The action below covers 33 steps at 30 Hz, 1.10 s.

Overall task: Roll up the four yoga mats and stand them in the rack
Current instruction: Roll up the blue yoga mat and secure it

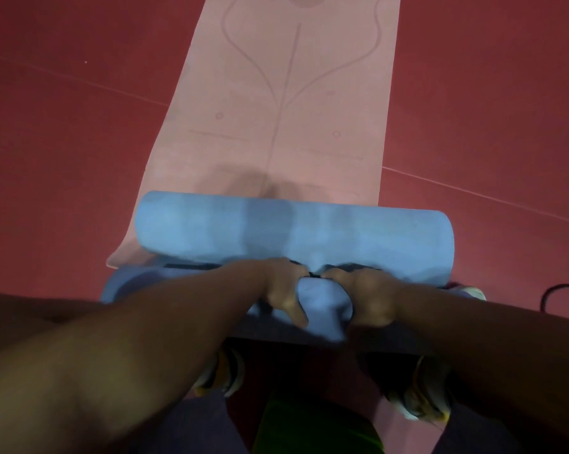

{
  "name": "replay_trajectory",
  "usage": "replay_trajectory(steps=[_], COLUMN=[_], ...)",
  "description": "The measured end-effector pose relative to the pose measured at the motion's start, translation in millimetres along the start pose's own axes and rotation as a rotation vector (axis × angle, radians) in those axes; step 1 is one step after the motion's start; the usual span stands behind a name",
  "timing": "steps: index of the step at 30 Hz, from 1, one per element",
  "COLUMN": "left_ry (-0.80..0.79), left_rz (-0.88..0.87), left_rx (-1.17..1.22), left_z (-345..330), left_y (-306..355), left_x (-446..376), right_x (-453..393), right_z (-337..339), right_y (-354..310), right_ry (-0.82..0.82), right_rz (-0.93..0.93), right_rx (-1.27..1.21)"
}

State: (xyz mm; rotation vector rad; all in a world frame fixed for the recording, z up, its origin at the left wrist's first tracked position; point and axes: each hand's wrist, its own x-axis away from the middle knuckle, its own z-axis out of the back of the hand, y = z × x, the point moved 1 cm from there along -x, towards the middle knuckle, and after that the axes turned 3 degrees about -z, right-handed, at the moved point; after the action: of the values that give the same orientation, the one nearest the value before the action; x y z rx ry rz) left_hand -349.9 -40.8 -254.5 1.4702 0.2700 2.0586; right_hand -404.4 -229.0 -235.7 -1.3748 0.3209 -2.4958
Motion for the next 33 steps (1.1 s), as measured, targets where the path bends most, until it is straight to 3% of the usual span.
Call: replay_trajectory(steps=[7, 12, 15, 17, 20, 24, 29, 33], left_ry=[0.017, 0.044, 0.060, 0.039, -0.008, 0.005, -0.041, -0.088], left_rz=[-0.023, 0.049, 0.135, 0.231, 0.155, 0.103, 0.070, 0.071], left_rx=[0.023, 0.455, 0.522, 0.479, 0.361, 0.507, 0.632, 0.402], left_z=[-3.7, 1.2, -4.9, -5.0, -1.2, -2.4, 4.6, 4.3], left_y=[0.6, -21.6, -32.9, -29.3, -17.5, -18.3, -13.3, -12.9], left_x=[5.9, -11.7, -21.2, -21.2, -18.0, -15.3, -9.9, -9.5], right_x=[-4.6, 1.4, 8.7, 11.1, 11.3, 9.1, -0.5, -0.8], right_z=[7.2, 1.4, 0.0, -0.4, 1.3, 13.4, 17.6, 14.7], right_y=[-0.2, -3.3, -5.7, -5.3, -2.1, -6.1, -7.7, -8.8], right_ry=[-0.115, -0.055, -0.003, 0.011, -0.025, -0.150, -0.189, -0.143], right_rz=[0.000, 0.012, 0.009, -0.007, -0.049, -0.068, -0.032, -0.011], right_rx=[-0.015, 0.066, 0.146, 0.144, 0.089, -0.118, -0.122, -0.126])
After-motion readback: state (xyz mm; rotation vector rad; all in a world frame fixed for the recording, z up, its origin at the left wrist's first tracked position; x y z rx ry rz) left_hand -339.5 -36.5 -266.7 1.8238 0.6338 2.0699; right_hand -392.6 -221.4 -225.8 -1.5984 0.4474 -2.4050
